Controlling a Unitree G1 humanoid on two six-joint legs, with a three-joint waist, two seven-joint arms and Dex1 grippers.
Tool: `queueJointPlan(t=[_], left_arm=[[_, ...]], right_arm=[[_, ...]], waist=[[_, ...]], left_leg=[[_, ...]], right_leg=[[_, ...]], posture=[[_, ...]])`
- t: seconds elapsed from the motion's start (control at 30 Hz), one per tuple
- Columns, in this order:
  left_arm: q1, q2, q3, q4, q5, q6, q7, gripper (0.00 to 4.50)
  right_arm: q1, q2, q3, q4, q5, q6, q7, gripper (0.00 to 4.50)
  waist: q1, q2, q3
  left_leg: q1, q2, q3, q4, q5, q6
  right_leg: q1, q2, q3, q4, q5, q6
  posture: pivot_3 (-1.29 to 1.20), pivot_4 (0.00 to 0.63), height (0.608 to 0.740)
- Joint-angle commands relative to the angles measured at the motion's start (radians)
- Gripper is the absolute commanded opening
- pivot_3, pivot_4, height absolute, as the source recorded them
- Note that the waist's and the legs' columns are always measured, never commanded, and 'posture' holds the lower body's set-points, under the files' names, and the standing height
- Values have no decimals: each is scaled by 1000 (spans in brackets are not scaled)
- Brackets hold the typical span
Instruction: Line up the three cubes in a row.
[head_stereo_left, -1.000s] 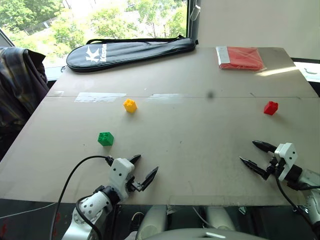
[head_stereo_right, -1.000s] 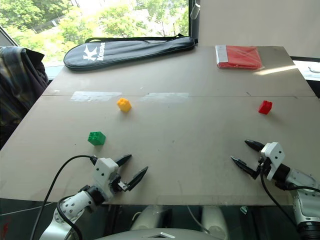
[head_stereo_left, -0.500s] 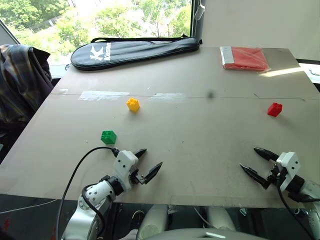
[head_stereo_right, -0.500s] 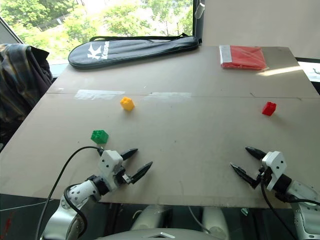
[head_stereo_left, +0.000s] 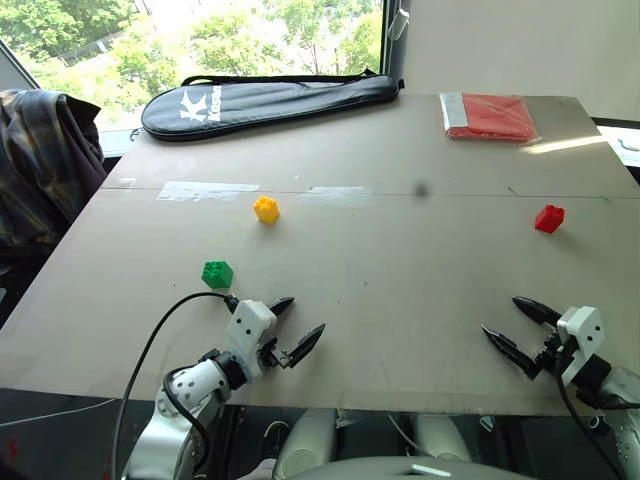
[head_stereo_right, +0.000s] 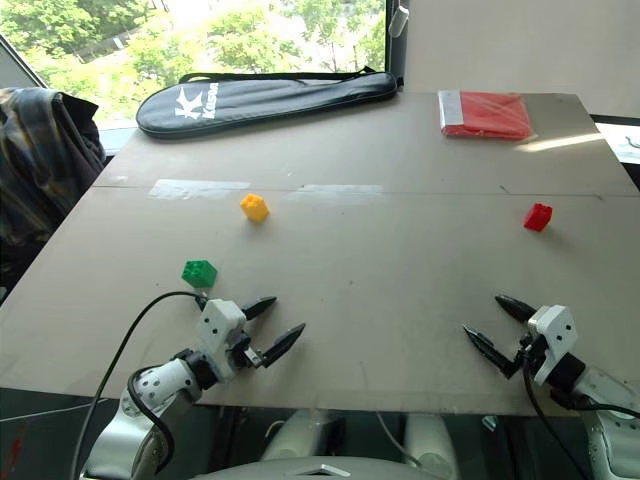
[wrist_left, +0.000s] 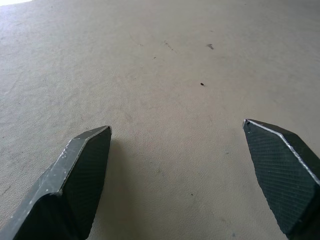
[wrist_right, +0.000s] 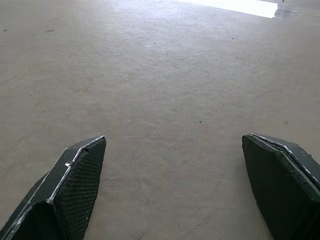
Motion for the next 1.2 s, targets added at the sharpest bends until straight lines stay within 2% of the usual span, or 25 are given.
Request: queueJointPlan(t=[0.03, 0.17, 0.27, 0.4, 0.53, 0.8, 0.9, 1.07, 1.2], left_arm=[[-14, 23, -28, -26, -24, 78, -26, 4324], [-68, 92, -20, -98, -76, 138, -96, 4324], [-159, 150, 3, -142, -127, 201, -145, 4324], [-358, 231, 20, -177, -227, 313, -219, 4324], [-491, 272, 17, -188, -291, 392, -257, 4324], [-628, 300, 17, -206, -320, 475, -264, 4324], [-632, 302, 21, -214, -321, 485, -258, 4500], [-633, 294, 25, -209, -320, 485, -246, 4500], [-638, 293, 25, -205, -322, 484, -248, 4500]], right_arm=[[-41, 17, -67, -14, 12, 41, -111, 4500], [-125, 27, -102, -24, -34, 136, -288, 4500], [-225, 28, -90, -14, -80, 226, -401, 4500], [-450, 58, -85, 97, -121, 361, -576, 4500], [-607, 82, -97, 246, -160, 355, -670, 4500], [-807, 109, -93, 519, -209, 236, -745, 4500], [-822, 113, -94, 556, -214, 193, -747, 3695], [-838, 109, -82, 601, -221, 149, -733, 1305], [-849, 102, -78, 623, -216, 121, -700, 1239]], waist=[[-1, 1, 1], [-3, 4, 6], [-4, 1, 10], [-9, -1, 13], [-18, -1, 13], [-37, -2, 15], [-38, -2, 15], [-39, -2, 15], [-43, -2, 15]], left_leg=[[0, 0, 0, 0, 0, 0], [-1, -1, 1, 1, 0, 0], [-7, -1, 1, 0, 1, -2], [-15, -1, 2, 1, 6, -10], [-17, -1, 2, 2, 7, -11], [-23, -1, 3, 0, 7, -11], [-23, -1, 4, 1, 7, -11], [-23, -1, 5, 3, 7, -11], [-22, -1, 6, 5, 7, -11]], right_leg=[[0, 0, 0, 0, 0, 0], [-3, 1, 0, 2, 0, 1], [-10, 2, 1, 5, 2, 2], [-18, 3, 0, 6, 4, 0], [-20, 4, -3, 6, 5, -1], [-28, 5, -3, 6, 6, -1], [-28, 5, -2, 8, 6, -1], [-28, 6, -1, 9, 6, -1], [-28, 6, 0, 13, 6, 0]], posture=[[0, 150, 692], [0, 150, 692], [0, 150, 692], [0, 150, 692], [0, 150, 692], [0, 150, 692], [0, 150, 692], [0, 150, 692], [0, 150, 692]])
